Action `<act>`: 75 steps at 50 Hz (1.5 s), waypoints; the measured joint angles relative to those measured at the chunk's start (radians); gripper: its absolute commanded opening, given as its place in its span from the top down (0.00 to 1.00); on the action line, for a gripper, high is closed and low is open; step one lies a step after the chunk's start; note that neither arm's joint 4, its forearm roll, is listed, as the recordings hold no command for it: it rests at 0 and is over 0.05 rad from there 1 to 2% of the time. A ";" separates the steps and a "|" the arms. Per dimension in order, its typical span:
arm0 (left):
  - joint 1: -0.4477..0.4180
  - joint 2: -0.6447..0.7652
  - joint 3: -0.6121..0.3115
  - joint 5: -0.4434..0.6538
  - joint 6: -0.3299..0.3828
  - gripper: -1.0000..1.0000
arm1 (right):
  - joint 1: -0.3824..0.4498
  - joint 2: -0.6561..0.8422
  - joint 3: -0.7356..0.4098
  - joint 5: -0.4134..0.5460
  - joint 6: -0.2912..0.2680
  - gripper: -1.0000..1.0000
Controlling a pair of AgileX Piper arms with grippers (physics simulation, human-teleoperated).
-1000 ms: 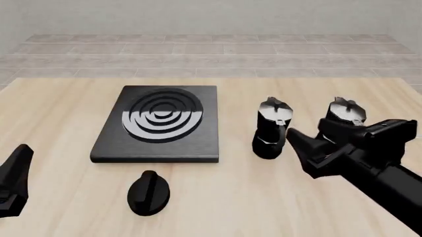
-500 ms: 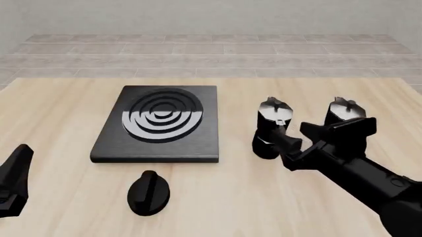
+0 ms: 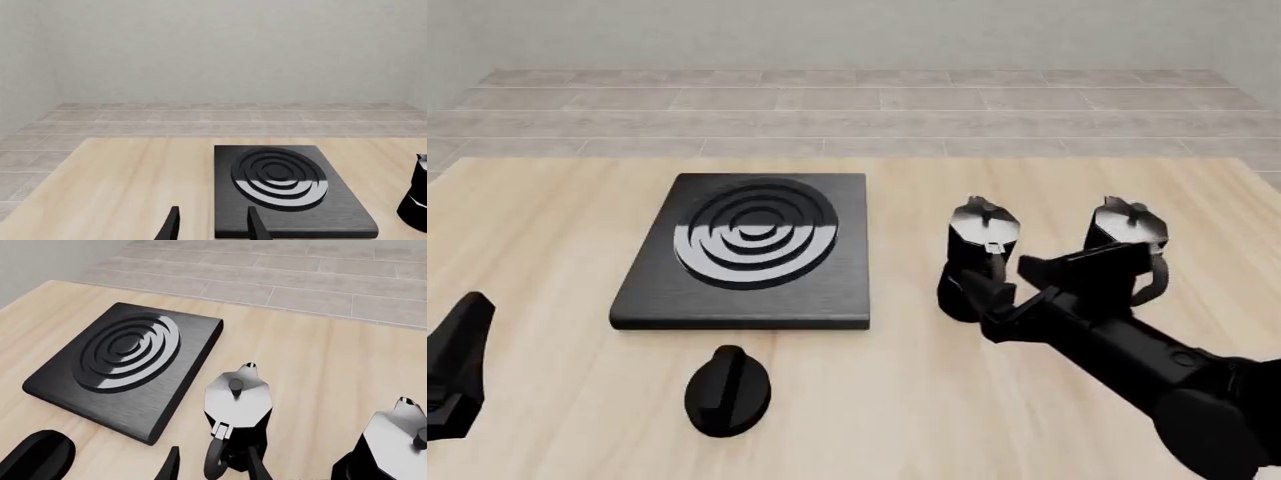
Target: Put both moka pots on the stove.
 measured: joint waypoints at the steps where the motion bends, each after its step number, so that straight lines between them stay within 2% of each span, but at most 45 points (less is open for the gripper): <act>1: 0.000 0.000 0.000 0.000 0.000 0.00 | 0.000 0.006 -0.001 -0.003 0.001 0.00; 25: 0.000 0.000 0.000 0.000 0.000 0.00 | -0.005 0.119 -0.030 -0.064 0.005 0.00; 26: 0.000 0.000 0.000 0.000 0.000 0.00 | -0.005 0.123 -0.032 -0.066 0.003 1.00; 39: 0.000 0.000 0.000 0.000 0.000 0.00 | -0.017 0.142 -0.032 -0.106 -0.030 1.00; 49: 0.000 0.000 0.000 0.000 0.000 0.00 | -0.037 0.145 -0.018 -0.145 -0.082 1.00; 62: 0.000 0.000 0.000 0.000 0.000 0.00 | -0.070 0.147 -0.009 -0.268 -0.159 1.00; 75: 0.000 0.000 0.000 0.000 0.000 0.00 | -0.060 0.123 -0.068 -0.334 -0.195 1.00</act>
